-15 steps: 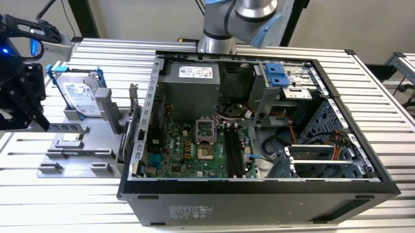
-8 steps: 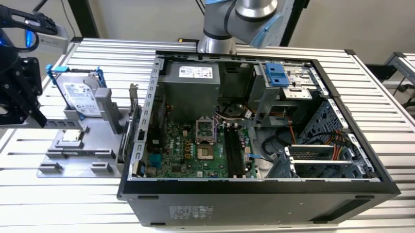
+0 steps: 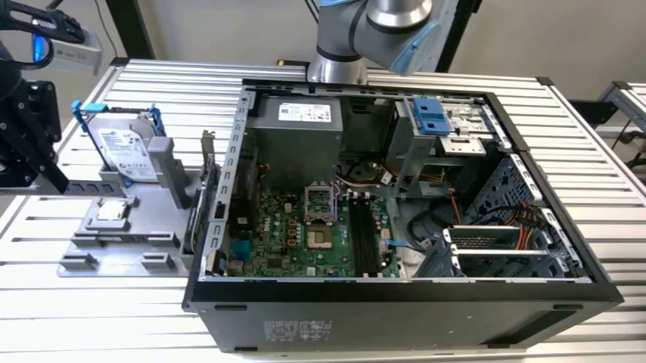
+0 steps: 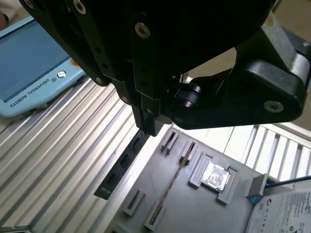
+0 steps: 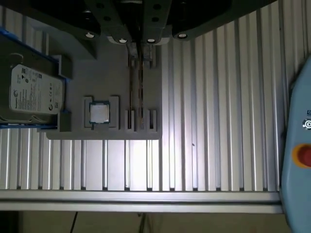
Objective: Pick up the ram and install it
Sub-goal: 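Pick up the ram and move it above insertion slot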
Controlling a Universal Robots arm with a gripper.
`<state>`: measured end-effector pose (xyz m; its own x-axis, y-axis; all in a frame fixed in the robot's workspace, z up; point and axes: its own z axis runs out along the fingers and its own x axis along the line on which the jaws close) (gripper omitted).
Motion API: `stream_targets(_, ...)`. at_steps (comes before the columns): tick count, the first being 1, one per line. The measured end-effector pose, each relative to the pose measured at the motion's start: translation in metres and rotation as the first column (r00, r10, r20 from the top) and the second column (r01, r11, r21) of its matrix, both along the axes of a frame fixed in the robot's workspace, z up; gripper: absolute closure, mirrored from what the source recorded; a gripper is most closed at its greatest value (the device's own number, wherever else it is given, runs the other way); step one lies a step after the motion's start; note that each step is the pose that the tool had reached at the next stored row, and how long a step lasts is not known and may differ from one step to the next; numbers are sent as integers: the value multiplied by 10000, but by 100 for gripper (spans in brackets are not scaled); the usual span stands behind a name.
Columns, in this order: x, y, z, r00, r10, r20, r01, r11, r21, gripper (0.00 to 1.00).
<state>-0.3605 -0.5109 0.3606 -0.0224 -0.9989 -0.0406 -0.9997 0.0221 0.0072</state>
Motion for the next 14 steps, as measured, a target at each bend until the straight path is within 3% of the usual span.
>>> stream_targets(14, 0, 0, 200, 10000, 0, 1, 0, 10000, 0, 100)
